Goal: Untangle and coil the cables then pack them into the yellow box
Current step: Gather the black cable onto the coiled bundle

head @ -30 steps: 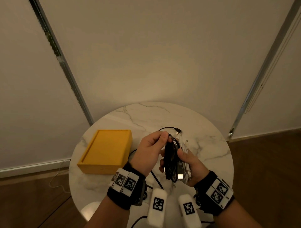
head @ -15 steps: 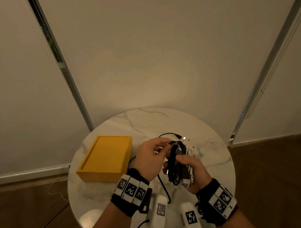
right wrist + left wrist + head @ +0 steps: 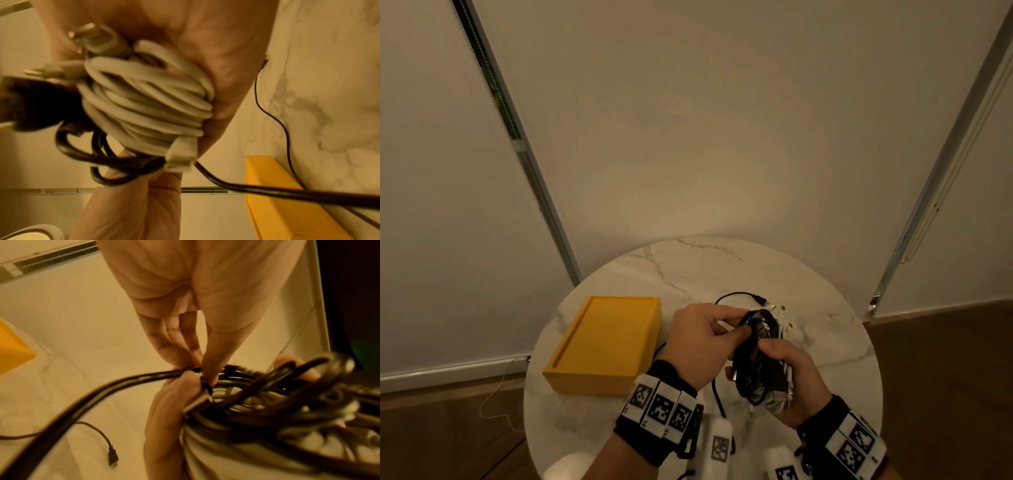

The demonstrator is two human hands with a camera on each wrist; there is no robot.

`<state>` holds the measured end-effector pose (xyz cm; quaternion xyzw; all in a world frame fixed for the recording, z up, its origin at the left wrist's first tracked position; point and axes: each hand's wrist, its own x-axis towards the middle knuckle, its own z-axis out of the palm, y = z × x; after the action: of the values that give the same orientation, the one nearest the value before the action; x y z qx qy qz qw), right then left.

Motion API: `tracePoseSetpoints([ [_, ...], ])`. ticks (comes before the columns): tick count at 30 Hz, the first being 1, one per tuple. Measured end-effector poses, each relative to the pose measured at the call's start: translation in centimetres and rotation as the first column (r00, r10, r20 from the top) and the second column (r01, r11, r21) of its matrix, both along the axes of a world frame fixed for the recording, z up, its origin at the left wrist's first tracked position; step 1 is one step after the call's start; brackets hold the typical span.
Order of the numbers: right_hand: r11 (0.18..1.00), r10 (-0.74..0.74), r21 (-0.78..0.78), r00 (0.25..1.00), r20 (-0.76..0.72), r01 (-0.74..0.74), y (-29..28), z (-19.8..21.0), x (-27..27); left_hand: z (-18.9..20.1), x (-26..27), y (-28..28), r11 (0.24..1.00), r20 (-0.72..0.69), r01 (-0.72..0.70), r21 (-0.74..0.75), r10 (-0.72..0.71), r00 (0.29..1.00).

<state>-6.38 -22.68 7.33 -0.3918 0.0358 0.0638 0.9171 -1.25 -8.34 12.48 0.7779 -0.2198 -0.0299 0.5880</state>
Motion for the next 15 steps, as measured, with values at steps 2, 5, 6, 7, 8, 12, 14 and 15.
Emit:
tracePoseSetpoints([
  [2,1.0,0.01,0.002,1.0,0.008,-0.01,0.1,0.1,0.0,-0.1,0.2,0.0,0.998,0.035,-0.031,0.045,0.029,0.999],
  [5,1.0,0.023,-0.005,1.0,0.012,-0.023,0.3,0.5,0.0,-0.1,0.2,0.0,0.992,0.093,-0.082,0.094,0.073,0.993],
  [6,1.0,0.025,-0.008,1.0,0.015,-0.025,0.4,0.6,0.0,-0.2,0.2,-0.1,0.989,0.12,-0.095,0.115,0.081,0.989],
  [7,1.0,0.024,-0.006,1.0,0.015,-0.024,0.5,0.7,-0.1,-0.3,0.3,-0.1,0.983,0.15,-0.113,0.143,0.091,0.984],
  [8,1.0,0.018,0.004,1.0,0.013,-0.018,0.6,0.7,-0.2,-0.5,0.4,0.0,0.976,0.183,-0.134,0.17,0.103,0.978],
  [12,0.999,0.028,0.019,1.0,0.011,-0.028,0.5,0.4,-0.1,-0.8,0.8,0.0,0.97,0.246,-0.163,0.179,0.116,0.962],
  [14,0.999,0.039,0.01,0.999,0.016,-0.039,0.5,0.5,-0.1,-1.0,0.9,0.1,0.976,0.224,-0.154,0.153,0.117,0.967],
  [15,0.999,0.041,0.006,0.999,0.018,-0.041,0.5,0.7,-0.2,-1.2,1.0,0.1,0.981,0.195,-0.144,0.126,0.118,0.974],
])
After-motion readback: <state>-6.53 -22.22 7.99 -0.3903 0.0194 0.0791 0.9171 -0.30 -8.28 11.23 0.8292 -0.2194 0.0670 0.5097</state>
